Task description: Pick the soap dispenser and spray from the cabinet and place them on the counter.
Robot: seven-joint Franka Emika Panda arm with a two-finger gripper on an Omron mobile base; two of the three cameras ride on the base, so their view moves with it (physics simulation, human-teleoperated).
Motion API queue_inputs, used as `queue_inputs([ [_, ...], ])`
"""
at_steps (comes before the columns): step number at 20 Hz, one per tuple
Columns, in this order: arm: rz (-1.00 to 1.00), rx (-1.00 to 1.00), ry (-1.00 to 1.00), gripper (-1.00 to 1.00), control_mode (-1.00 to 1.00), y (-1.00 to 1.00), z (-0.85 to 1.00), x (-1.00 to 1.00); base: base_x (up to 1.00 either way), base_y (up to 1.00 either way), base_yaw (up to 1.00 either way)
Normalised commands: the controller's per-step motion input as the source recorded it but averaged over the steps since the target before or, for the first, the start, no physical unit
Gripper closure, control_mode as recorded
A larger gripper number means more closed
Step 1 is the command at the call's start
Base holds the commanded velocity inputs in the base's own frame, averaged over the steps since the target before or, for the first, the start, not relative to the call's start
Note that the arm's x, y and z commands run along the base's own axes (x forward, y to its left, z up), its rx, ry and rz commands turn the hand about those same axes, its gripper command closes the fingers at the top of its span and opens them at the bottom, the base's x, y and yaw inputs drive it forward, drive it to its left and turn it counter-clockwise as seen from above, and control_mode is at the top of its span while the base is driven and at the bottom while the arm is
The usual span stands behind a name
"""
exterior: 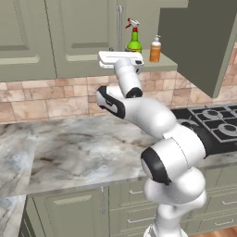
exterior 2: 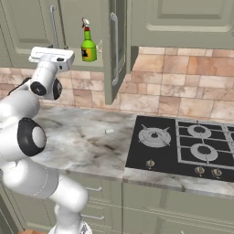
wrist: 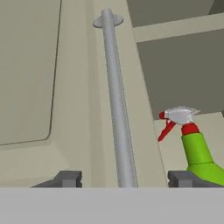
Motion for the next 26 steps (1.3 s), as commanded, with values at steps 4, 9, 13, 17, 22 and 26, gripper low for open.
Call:
queue_inputs([
  [4, 0.00, -0.04, 0.04, 1.00, -1.00, 0.11, 0.00, 0.24, 0.00, 0.00, 0.00],
  [9, 0.00, 0.00, 0.00, 1.00, -1.00, 0.00, 0.00, 0.00, 0.00, 0.00, 0.00],
  [13, 0.00, 0.00, 0.00, 1.00, -1.00, 0.00, 0.01, -0.09, 0.00, 0.00, 0.00],
  [17, -0.03, -0.01, 0.00, 1.00, -1.00, 0.00, 0.13, -0.33, 0.00, 0.00, 0.00],
  [22, -0.07, -0.02, 0.00, 1.00, -1.00, 0.00, 0.18, -0.51, 0.00, 0.00, 0.00],
  [26, -0.06, -0.03, 0.00, 1.00, -1.00, 0.00, 0.22, -0.59, 0.00, 0.00, 0.00],
])
